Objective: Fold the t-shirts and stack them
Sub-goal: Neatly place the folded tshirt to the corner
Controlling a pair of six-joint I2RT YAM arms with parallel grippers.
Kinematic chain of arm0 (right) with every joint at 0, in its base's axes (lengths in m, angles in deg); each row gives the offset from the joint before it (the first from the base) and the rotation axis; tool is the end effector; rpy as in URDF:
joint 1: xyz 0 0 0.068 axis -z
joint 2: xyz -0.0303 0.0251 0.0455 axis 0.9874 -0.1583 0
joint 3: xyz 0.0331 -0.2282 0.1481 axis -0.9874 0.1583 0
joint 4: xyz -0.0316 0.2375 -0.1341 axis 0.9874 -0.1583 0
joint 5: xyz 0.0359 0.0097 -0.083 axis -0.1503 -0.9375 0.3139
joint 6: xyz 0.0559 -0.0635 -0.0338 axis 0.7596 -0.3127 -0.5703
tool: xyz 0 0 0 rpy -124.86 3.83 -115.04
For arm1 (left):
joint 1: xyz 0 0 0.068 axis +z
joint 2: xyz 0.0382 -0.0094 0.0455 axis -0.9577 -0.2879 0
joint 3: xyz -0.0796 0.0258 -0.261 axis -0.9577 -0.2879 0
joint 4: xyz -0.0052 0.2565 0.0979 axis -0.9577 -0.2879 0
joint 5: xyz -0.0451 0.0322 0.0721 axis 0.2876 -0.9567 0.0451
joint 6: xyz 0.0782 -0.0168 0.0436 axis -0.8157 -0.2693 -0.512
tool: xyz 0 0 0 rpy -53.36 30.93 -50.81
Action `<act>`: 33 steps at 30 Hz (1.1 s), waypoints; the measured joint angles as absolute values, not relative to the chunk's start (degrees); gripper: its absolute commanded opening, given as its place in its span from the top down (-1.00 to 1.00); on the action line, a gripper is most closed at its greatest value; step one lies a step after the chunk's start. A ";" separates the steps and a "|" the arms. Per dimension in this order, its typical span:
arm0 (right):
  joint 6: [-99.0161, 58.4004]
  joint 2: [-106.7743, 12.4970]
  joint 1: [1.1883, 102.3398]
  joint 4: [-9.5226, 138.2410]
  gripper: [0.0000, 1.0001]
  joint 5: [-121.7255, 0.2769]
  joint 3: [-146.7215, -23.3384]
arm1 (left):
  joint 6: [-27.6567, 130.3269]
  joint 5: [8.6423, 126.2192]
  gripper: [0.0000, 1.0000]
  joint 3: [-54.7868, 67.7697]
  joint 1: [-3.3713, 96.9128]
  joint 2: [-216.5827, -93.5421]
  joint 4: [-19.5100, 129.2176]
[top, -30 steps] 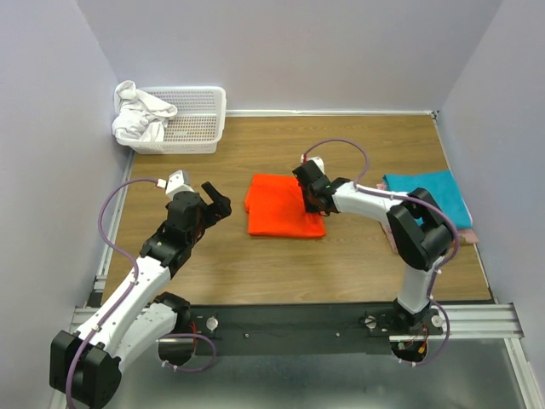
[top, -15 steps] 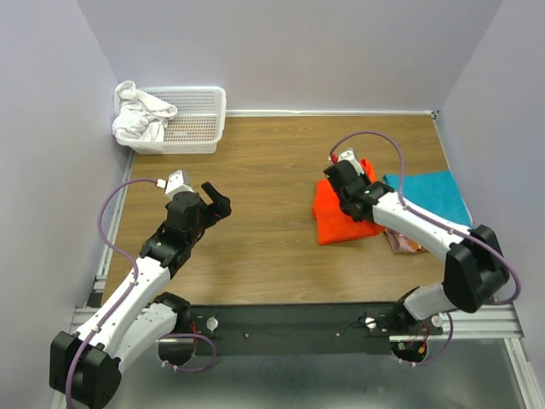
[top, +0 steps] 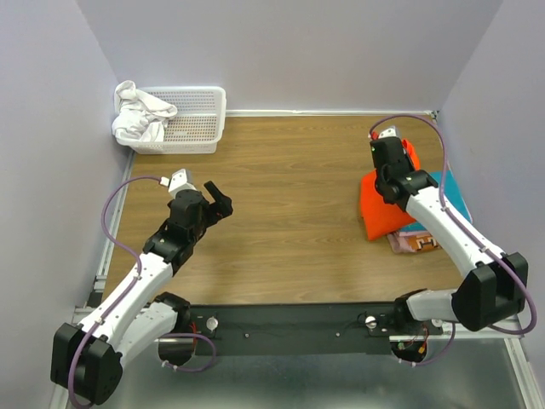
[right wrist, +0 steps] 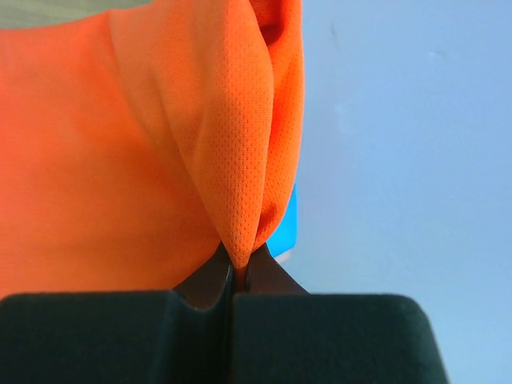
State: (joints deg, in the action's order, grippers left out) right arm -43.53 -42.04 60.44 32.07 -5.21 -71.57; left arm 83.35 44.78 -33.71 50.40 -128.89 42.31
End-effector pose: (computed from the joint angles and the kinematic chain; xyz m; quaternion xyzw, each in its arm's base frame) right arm 0.3114 0.0515 0.2736 -0.1265 0.8533 -0.3649 0.3504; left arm 0.2358 -0.0774 0.2238 -0.2165 0.8236 -0.1915 0.4879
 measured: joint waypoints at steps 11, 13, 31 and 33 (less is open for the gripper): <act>-47.39 -42.09 63.66 31.81 0.99 -8.11 -81.40 | 82.72 44.80 -0.97 -33.71 50.40 -129.85 42.47; -47.70 -42.04 63.70 31.81 0.99 -9.03 -82.26 | 82.69 44.80 -0.97 -33.71 50.40 -129.85 42.62; -46.56 -39.01 63.77 26.39 0.99 -14.76 -90.39 | 82.65 44.73 -0.97 -33.71 50.40 -130.33 42.84; -46.17 -38.98 63.77 25.14 0.99 -15.17 -90.65 | 82.65 44.73 -0.97 -33.71 50.40 -130.55 42.84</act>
